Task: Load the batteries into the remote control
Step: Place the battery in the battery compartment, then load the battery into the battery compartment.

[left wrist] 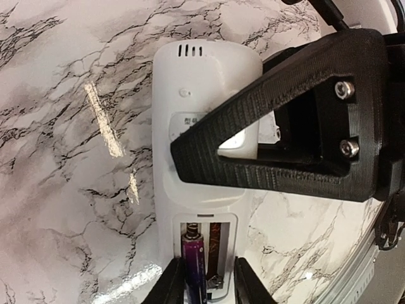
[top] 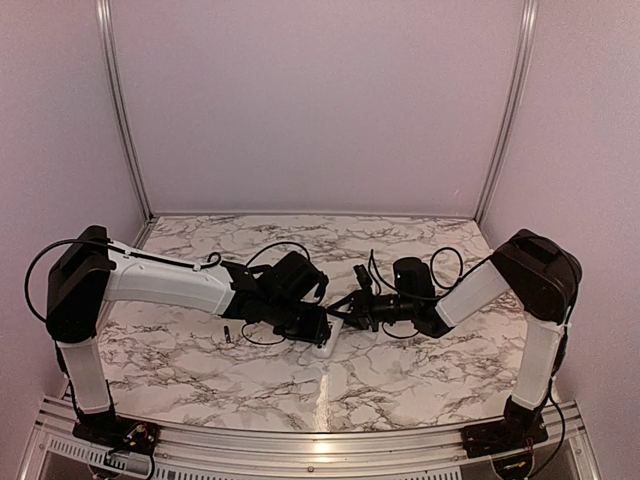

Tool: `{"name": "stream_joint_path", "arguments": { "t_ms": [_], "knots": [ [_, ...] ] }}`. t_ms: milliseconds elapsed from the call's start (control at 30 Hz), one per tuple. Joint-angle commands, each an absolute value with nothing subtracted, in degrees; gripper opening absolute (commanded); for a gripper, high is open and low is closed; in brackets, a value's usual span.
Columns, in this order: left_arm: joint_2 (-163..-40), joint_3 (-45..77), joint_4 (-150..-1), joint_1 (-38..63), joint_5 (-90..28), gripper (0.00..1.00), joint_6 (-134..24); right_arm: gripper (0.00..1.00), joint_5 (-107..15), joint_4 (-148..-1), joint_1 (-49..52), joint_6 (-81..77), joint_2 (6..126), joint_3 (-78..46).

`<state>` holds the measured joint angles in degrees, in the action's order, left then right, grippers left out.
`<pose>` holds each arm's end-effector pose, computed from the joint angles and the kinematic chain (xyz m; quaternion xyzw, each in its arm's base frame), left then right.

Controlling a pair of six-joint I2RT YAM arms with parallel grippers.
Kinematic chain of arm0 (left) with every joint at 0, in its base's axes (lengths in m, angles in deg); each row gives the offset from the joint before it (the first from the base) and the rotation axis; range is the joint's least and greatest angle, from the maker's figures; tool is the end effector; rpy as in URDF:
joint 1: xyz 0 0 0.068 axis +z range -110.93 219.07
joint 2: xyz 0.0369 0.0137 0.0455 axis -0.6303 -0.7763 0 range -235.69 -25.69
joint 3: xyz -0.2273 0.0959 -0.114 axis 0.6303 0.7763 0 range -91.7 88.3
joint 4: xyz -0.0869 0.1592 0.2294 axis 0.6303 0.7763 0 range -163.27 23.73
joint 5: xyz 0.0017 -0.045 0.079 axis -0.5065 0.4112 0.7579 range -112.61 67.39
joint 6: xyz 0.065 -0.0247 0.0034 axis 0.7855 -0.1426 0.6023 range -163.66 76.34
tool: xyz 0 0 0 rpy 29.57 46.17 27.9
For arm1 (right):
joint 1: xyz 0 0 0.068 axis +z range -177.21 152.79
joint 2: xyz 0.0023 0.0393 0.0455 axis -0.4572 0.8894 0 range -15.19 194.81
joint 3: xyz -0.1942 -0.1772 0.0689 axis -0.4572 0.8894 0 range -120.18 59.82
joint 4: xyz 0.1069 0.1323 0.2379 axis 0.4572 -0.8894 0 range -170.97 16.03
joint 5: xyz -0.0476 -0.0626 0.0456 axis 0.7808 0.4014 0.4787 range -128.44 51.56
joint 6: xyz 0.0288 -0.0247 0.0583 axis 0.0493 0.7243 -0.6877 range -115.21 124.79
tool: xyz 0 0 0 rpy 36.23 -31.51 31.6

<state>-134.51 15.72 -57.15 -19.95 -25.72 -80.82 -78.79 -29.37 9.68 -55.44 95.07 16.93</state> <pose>0.2260 -0.3823 0.1432 0.1880 0.9274 -0.2571 0.1963 0.2830 0.2582 0.0815 -0.0289 0.8041 0.5797 0.1287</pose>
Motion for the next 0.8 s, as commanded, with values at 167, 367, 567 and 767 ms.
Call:
{"name": "stream_joint_path", "arguments": {
  "t_ms": [167, 367, 567, 767],
  "knots": [
    [-131.2, 18.3, -59.7, -18.2, -26.8, 0.45, -78.1, 0.00, -83.7, -24.0, 8.9, -57.4, 95.2, 17.9],
    [-128.5, 19.0, -62.9, -17.5, -29.5, 0.54, -75.6, 0.00, -84.8, -22.3, 8.5, -58.2, 95.8, 19.0],
    [-125.9, 22.3, -66.9, -16.8, -31.0, 0.55, -74.1, 0.00, -87.2, -14.7, 8.2, -62.0, 97.8, 20.1],
    [-108.8, 38.6, -85.2, -16.8, -25.2, 0.58, -60.1, 0.00, -90.9, -11.0, 7.7, -63.6, 98.9, 20.4]
  ]
}}
